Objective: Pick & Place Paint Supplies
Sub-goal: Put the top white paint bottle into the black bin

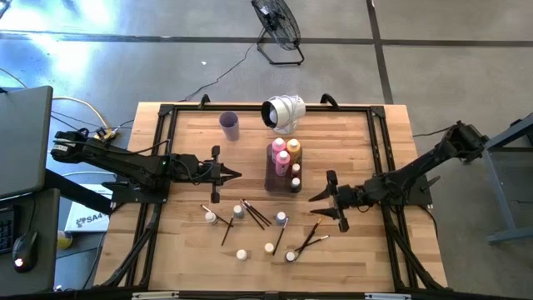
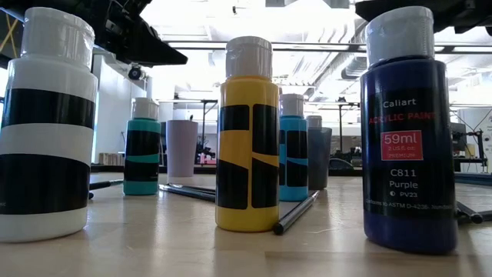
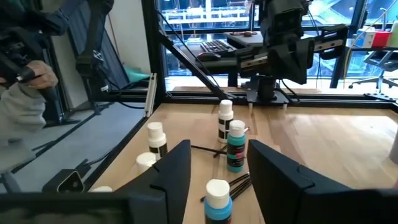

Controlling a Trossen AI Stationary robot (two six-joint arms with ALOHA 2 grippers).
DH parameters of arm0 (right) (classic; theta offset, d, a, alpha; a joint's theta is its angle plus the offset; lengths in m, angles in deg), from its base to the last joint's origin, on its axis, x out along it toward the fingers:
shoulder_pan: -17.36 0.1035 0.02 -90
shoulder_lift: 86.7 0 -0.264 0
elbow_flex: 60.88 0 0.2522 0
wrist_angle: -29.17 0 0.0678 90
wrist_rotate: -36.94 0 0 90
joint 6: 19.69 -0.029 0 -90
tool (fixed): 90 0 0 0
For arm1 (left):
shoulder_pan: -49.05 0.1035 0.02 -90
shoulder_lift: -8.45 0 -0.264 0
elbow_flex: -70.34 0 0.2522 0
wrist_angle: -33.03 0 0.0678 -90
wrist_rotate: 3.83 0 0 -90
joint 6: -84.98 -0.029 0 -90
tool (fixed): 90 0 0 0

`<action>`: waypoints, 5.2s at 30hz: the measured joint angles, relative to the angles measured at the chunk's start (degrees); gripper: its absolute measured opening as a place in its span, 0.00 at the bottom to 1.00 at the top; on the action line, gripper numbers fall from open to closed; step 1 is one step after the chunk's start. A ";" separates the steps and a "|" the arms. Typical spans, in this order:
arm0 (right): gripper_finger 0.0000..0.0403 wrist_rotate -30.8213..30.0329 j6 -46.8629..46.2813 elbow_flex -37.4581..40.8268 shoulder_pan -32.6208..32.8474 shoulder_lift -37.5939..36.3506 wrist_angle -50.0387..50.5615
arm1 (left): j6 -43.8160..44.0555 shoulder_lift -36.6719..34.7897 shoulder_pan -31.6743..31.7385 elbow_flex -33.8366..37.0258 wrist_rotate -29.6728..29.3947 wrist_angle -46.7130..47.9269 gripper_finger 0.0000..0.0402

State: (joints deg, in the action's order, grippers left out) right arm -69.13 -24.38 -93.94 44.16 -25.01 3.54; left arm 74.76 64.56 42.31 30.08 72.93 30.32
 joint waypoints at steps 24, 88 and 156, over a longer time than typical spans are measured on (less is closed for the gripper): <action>0.28 -0.02 -0.04 -0.02 -0.01 0.00 0.23 | 0.02 0.00 0.00 0.00 0.04 -0.01 0.00; 0.16 -0.04 0.10 -0.02 -0.04 10.80 -5.53 | 0.00 0.00 0.02 0.00 0.04 -0.02 0.00; 0.16 -4.63 -7.51 -0.02 0.20 7.50 -7.55 | 13.44 -13.86 -30.77 0.00 11.12 19.78 0.05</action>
State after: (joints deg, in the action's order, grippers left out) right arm -73.77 -31.89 -93.96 44.37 -17.51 -4.01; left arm 88.21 50.71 11.53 30.08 84.05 50.10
